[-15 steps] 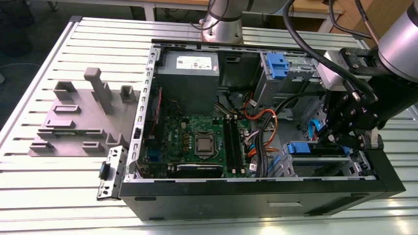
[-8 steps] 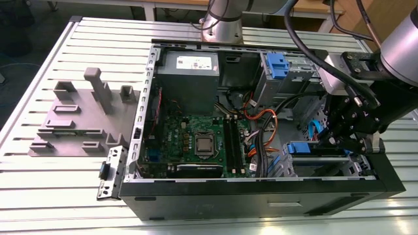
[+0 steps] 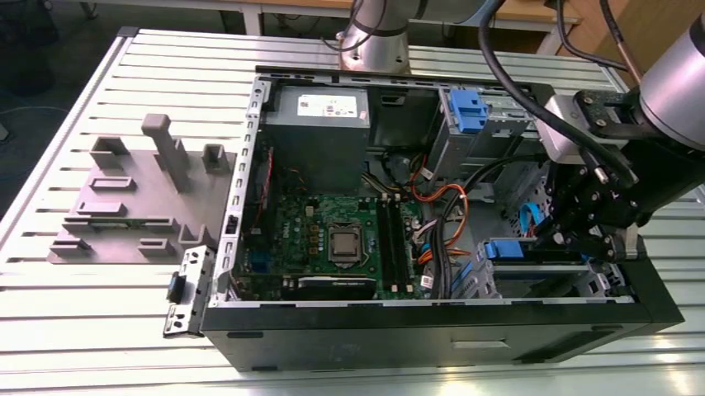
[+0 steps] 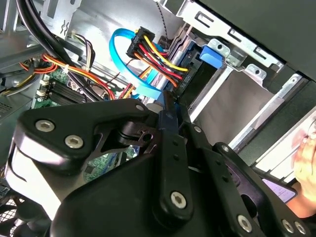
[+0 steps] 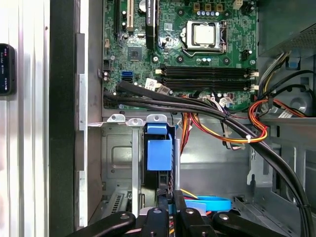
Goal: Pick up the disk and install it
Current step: 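Insert the second disk wire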
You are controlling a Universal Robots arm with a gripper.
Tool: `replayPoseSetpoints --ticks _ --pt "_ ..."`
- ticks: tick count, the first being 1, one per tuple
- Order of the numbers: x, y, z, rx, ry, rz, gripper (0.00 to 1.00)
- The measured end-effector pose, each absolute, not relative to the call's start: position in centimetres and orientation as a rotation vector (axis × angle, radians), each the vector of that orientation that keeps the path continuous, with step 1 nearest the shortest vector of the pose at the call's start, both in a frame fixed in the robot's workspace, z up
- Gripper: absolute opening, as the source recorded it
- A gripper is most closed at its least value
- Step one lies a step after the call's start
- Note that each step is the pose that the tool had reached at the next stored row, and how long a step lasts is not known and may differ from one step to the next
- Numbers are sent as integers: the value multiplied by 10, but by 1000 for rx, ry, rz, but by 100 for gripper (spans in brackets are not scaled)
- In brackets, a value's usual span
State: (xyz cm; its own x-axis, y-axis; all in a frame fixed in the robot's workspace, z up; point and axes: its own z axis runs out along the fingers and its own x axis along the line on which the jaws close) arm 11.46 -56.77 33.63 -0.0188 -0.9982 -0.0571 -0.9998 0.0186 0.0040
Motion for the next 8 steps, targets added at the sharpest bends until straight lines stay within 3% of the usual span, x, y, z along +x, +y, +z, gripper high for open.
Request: replayPoseSetpoints --ticks 8 --pt "115 -568 334 -2173 2214 67 16"
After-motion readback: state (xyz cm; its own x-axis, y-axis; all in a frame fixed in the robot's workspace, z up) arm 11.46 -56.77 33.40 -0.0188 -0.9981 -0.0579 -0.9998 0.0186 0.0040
